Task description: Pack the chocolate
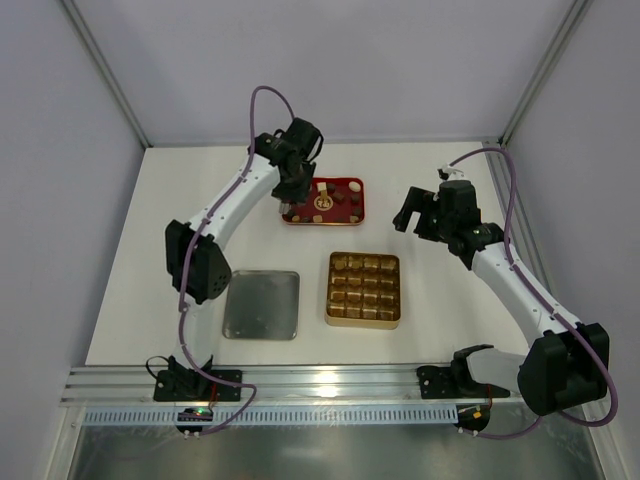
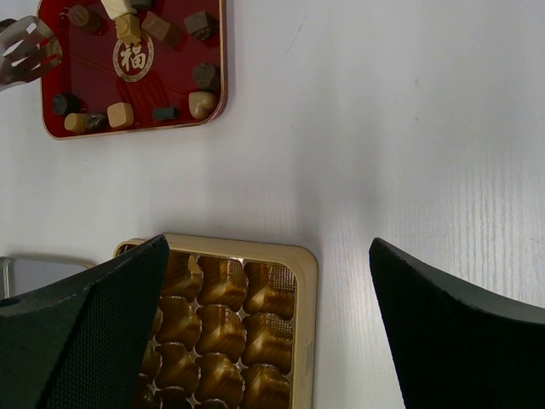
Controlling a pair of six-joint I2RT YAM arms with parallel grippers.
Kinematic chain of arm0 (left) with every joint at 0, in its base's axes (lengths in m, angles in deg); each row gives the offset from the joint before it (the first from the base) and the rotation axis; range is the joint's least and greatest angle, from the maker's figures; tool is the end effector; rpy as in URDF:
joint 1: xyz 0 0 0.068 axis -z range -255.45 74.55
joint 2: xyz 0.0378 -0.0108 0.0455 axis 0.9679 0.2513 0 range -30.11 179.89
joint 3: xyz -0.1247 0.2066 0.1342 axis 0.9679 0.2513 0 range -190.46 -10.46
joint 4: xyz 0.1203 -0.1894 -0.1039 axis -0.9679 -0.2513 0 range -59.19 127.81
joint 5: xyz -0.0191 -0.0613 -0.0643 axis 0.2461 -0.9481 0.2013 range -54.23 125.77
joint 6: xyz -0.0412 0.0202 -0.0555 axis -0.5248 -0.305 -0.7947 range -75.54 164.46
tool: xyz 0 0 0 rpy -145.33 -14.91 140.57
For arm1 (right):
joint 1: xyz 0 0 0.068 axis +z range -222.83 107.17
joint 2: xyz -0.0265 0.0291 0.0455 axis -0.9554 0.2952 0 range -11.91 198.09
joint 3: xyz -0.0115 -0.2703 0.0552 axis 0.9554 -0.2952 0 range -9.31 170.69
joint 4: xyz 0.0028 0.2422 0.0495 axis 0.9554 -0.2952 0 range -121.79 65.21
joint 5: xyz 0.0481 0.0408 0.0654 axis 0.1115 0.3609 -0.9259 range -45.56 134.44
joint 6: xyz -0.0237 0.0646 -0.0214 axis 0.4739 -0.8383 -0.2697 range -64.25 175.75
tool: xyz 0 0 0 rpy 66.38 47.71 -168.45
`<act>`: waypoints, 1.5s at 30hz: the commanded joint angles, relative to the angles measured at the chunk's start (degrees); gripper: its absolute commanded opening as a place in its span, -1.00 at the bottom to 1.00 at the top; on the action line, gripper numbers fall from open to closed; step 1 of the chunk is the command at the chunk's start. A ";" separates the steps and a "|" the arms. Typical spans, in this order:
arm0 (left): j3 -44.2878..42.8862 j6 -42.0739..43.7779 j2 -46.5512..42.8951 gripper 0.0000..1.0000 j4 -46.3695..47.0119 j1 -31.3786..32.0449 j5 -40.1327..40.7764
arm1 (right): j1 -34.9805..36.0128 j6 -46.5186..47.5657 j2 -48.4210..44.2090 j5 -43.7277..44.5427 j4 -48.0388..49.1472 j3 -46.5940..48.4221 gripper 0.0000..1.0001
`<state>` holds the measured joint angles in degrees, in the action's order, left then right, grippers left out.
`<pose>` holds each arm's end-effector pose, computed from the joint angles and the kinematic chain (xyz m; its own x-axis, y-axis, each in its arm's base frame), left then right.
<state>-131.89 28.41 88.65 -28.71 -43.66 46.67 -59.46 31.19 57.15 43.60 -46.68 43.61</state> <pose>0.3747 -0.2189 0.2996 -0.8567 0.2116 -0.4704 0.2182 0.9750 0.0413 0.2595 0.0626 0.2747 -0.6459 0.2737 -0.7127 0.0286 0.9416 0.3356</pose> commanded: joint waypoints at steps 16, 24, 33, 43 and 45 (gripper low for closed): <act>-13.04 -2.93 8.42 -0.01 4.82 6.79 -5.36 | -0.09 0.83 -2.00 0.49 0.00 1.04 0.99; -14.45 -4.16 12.63 -0.01 8.24 7.58 -4.57 | -0.01 1.35 -3.23 0.58 -0.87 0.95 0.99; -14.63 -4.25 13.87 -0.03 10.18 8.29 -3.25 | -0.01 1.79 -3.84 2.42 -1.14 0.25 0.99; -14.80 -3.81 15.45 -0.09 10.71 8.90 -3.16 | -0.01 1.97 -3.84 2.33 -0.61 -0.45 0.99; -14.72 -3.72 15.62 -0.10 10.71 8.99 -2.90 | -0.01 1.97 -3.76 2.25 -0.61 -0.37 1.00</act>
<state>-144.30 24.91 104.06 -20.41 -34.96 42.87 -59.46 32.11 55.07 44.85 -48.03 43.13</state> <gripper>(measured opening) 0.458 0.996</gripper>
